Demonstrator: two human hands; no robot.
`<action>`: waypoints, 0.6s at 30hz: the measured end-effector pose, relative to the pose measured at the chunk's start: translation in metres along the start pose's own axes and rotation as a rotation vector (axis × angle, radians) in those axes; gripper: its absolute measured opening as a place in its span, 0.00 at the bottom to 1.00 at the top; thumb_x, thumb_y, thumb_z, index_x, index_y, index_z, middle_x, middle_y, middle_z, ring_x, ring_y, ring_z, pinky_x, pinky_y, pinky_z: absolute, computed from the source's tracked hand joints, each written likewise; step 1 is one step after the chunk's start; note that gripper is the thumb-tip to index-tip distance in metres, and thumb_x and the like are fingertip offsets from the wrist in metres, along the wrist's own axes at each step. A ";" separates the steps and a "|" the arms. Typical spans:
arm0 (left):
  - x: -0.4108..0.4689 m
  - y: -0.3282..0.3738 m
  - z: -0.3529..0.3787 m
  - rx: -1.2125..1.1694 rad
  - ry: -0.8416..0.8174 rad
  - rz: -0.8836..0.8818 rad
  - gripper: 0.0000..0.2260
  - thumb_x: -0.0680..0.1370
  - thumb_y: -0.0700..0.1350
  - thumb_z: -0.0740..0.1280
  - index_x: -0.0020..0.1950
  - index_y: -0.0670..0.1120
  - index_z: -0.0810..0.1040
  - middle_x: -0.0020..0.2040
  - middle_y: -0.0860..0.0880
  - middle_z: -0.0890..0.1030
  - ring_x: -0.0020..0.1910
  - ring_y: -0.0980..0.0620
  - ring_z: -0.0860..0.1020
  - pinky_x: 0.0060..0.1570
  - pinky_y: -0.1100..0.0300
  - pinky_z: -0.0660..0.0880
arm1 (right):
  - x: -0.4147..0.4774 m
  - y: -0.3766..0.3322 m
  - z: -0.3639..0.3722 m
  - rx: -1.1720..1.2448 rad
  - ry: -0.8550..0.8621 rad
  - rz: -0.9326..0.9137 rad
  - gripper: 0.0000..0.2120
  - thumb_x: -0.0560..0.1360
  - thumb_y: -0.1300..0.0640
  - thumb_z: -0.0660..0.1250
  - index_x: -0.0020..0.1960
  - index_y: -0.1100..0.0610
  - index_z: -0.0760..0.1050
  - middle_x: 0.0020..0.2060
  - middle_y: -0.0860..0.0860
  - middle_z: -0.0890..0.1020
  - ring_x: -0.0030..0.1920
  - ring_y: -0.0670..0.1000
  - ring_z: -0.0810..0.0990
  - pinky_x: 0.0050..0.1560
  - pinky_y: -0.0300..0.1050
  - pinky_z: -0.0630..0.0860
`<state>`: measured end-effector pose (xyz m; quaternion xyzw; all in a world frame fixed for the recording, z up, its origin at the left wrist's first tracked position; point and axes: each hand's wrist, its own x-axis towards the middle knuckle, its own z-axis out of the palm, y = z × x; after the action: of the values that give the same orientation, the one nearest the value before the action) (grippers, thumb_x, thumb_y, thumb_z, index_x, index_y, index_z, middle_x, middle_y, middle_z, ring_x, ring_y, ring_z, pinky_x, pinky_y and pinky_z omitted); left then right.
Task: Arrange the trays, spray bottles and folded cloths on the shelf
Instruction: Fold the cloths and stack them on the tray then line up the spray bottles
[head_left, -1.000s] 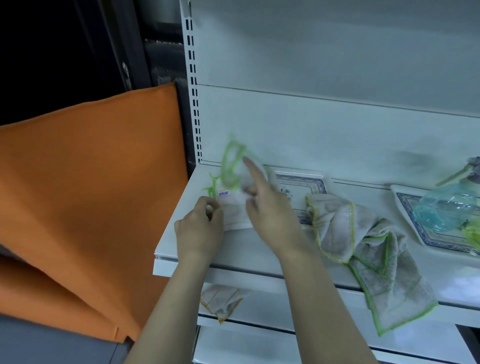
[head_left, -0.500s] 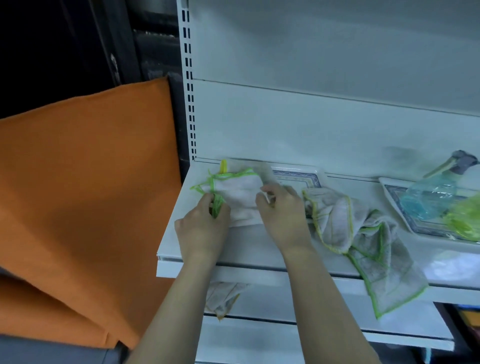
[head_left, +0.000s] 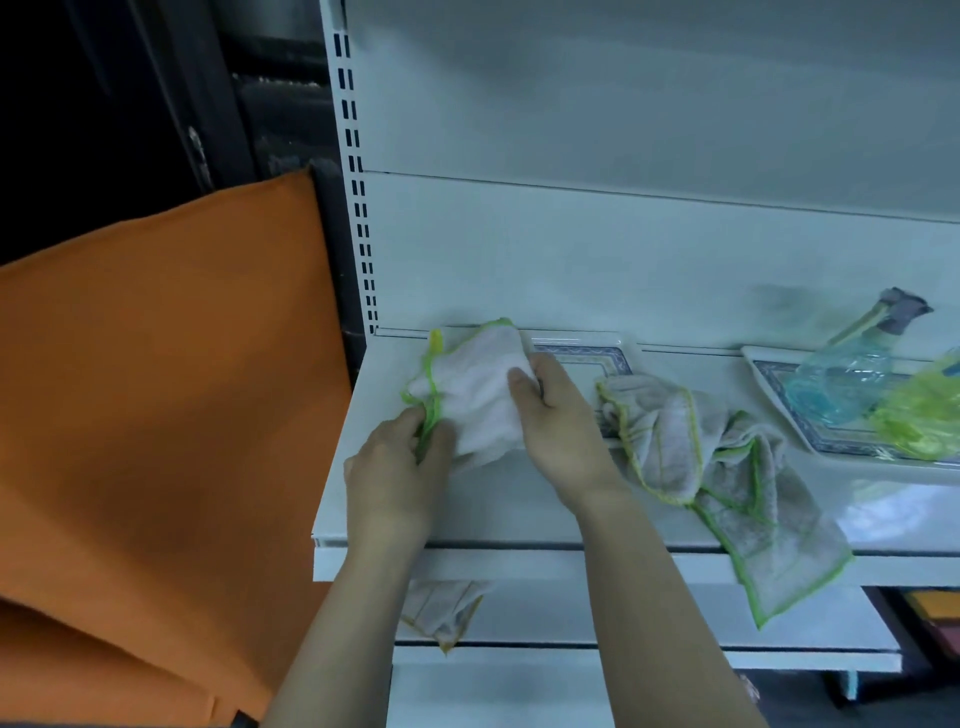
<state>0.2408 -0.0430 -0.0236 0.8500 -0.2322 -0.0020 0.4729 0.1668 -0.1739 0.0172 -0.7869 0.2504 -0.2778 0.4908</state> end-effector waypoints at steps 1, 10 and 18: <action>-0.001 0.005 -0.003 -0.059 0.007 -0.003 0.12 0.78 0.54 0.63 0.40 0.48 0.73 0.36 0.47 0.76 0.39 0.45 0.75 0.41 0.48 0.72 | -0.001 -0.006 -0.002 0.118 -0.029 0.012 0.07 0.81 0.54 0.58 0.55 0.53 0.73 0.44 0.50 0.81 0.47 0.52 0.78 0.50 0.48 0.73; 0.011 0.044 -0.011 -1.116 -0.270 -0.420 0.06 0.79 0.41 0.67 0.54 0.45 0.81 0.54 0.45 0.85 0.53 0.47 0.83 0.55 0.53 0.79 | 0.010 -0.007 -0.031 0.787 -0.159 0.156 0.11 0.79 0.60 0.59 0.59 0.59 0.77 0.54 0.56 0.81 0.54 0.55 0.79 0.52 0.52 0.72; 0.062 0.048 0.013 -0.348 0.035 -0.154 0.15 0.75 0.43 0.68 0.62 0.51 0.76 0.42 0.53 0.78 0.37 0.55 0.75 0.35 0.68 0.69 | 0.059 0.014 -0.030 -0.127 -0.027 0.216 0.10 0.76 0.53 0.61 0.55 0.54 0.76 0.46 0.53 0.82 0.48 0.56 0.81 0.52 0.53 0.78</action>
<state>0.2747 -0.0994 0.0212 0.7704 -0.1544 -0.0635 0.6153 0.1874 -0.2377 0.0265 -0.7886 0.3443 -0.1964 0.4702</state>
